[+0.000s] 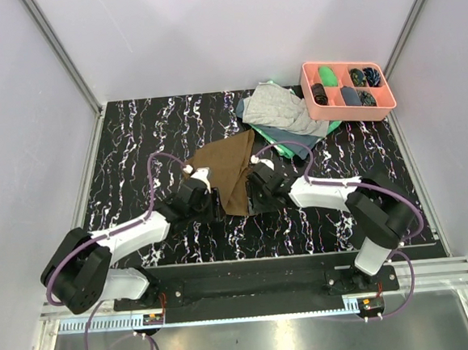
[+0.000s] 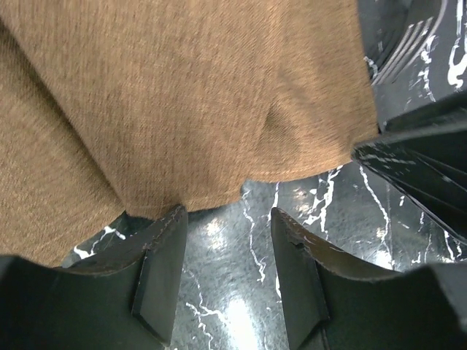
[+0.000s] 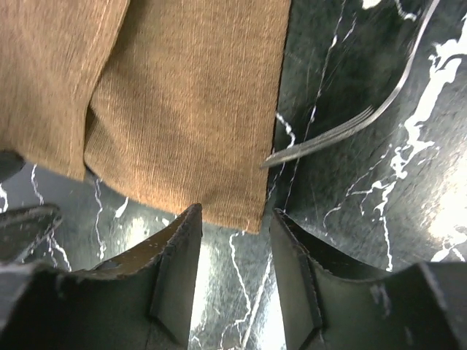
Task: Fold the napkin, place the utensils inside, and roll it up
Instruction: Flatten the napkin out
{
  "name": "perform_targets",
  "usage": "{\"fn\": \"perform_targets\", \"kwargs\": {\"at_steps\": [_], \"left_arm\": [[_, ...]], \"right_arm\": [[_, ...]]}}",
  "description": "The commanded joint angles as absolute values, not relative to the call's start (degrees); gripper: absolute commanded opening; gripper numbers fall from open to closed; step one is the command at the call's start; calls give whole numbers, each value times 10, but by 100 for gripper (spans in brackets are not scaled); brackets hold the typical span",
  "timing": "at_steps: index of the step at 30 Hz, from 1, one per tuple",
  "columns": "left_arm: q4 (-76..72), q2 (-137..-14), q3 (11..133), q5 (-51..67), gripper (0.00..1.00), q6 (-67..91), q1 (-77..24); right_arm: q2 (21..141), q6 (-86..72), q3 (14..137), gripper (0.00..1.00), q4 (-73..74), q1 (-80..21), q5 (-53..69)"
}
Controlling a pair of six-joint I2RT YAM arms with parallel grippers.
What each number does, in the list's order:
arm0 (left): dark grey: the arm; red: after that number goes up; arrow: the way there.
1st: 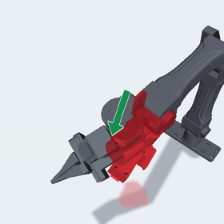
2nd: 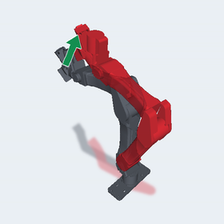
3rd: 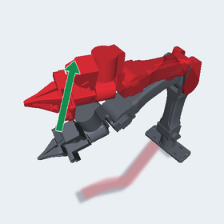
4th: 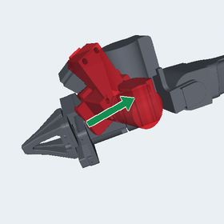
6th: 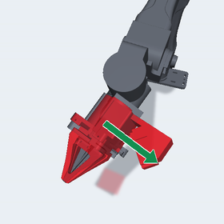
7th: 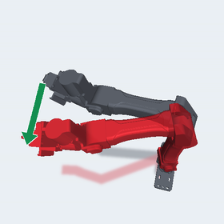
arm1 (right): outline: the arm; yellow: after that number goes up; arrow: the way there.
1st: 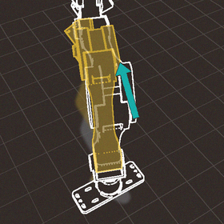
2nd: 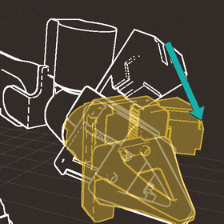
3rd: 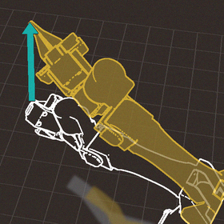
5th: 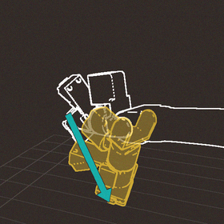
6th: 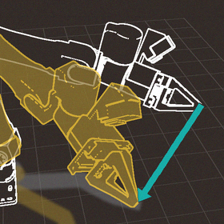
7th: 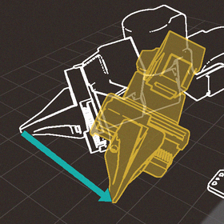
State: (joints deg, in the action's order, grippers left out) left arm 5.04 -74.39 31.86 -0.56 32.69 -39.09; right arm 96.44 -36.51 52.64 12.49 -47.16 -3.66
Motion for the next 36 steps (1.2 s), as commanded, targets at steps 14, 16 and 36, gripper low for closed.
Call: {"fn": "perform_targets", "kwargs": {"at_steps": [14, 16, 36], "left_arm": [[86, -827, 374, -119, 52, 293, -448], [94, -839, 377, -136, 50, 294, -457], [106, -839, 380, -186, 0, 291, -473]], "right_arm": [[1011, -386, 545, 13, 159, -478, -55], [1007, -386, 541, 1, 159, -478, -54], [942, -377, 519, 0, 159, -478, -40]]}}
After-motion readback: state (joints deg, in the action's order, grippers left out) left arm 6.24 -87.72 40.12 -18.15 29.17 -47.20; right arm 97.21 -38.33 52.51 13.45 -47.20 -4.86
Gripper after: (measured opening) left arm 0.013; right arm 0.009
